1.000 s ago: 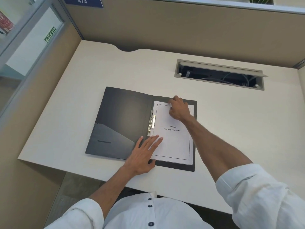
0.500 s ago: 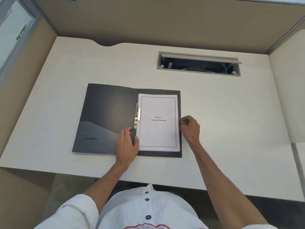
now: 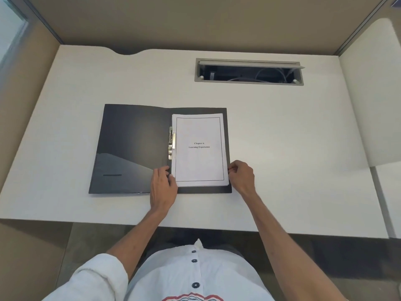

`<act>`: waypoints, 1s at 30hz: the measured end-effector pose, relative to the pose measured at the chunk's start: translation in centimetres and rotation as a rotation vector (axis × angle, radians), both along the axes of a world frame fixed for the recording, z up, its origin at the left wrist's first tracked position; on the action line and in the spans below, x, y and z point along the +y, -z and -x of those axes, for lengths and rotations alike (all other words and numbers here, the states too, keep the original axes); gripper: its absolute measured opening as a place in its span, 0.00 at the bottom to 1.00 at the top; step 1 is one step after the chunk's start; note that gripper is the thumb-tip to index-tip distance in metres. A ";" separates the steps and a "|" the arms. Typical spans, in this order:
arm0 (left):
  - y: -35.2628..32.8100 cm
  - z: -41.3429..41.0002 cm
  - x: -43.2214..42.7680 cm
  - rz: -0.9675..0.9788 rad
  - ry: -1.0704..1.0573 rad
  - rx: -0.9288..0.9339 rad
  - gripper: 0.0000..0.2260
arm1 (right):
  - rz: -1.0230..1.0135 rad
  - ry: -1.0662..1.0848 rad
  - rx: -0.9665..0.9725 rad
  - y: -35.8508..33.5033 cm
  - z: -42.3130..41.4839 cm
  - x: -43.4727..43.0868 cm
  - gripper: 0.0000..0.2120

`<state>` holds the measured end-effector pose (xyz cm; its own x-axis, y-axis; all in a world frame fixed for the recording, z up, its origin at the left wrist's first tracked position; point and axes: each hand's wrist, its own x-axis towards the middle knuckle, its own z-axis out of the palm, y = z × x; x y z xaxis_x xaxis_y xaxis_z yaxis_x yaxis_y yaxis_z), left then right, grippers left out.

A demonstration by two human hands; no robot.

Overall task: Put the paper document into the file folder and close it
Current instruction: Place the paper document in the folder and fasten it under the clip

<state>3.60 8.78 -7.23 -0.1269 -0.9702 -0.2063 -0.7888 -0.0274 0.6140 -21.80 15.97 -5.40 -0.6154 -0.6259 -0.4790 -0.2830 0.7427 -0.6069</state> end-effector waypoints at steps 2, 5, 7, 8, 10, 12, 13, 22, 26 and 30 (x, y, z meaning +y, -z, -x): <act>0.1 0.1 0.2 0.007 0.018 0.012 0.12 | -0.008 -0.015 0.006 -0.1 -0.1 -0.1 0.18; 0.0 0.2 0.5 0.015 0.027 0.019 0.12 | -0.015 -0.036 0.011 -0.2 -0.1 -0.2 0.18; 0.1 0.1 0.5 0.014 0.027 0.020 0.13 | -0.024 -0.051 0.013 -0.4 0.0 -0.2 0.18; 0.1 0.0 0.5 0.014 0.029 0.018 0.13 | -0.029 -0.059 0.014 -0.6 0.0 -0.3 0.18; 0.1 -0.1 0.5 0.018 0.032 0.013 0.14 | -0.038 -0.069 0.008 -0.8 0.3 -0.3 0.19; 0.2 -0.3 0.6 0.023 0.035 0.010 0.14 | -0.042 -0.093 0.007 -1.1 0.6 -0.4 0.18; 0.2 -0.3 0.6 0.024 0.039 0.006 0.15 | -0.045 -0.111 0.010 -1.3 0.7 -0.5 0.17; 0.0 -0.4 0.8 0.043 0.089 -0.014 0.18 | -0.060 -0.100 0.004 -1.8 0.5 -0.8 0.17; -0.1 -0.5 1.0 0.045 0.089 -0.008 0.17 | -0.050 -0.093 0.045 -2.0 0.3 -0.9 0.16; -0.2 -0.5 1.0 0.040 0.070 -0.001 0.15 | -0.035 -0.075 0.046 -2.0 0.1 -1.0 0.16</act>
<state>4.07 9.78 -7.05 -0.1942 -0.9664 -0.1681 -0.7885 0.0519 0.6128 -21.93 14.97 -3.36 -0.5898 -0.6541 -0.4735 -0.3655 0.7392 -0.5657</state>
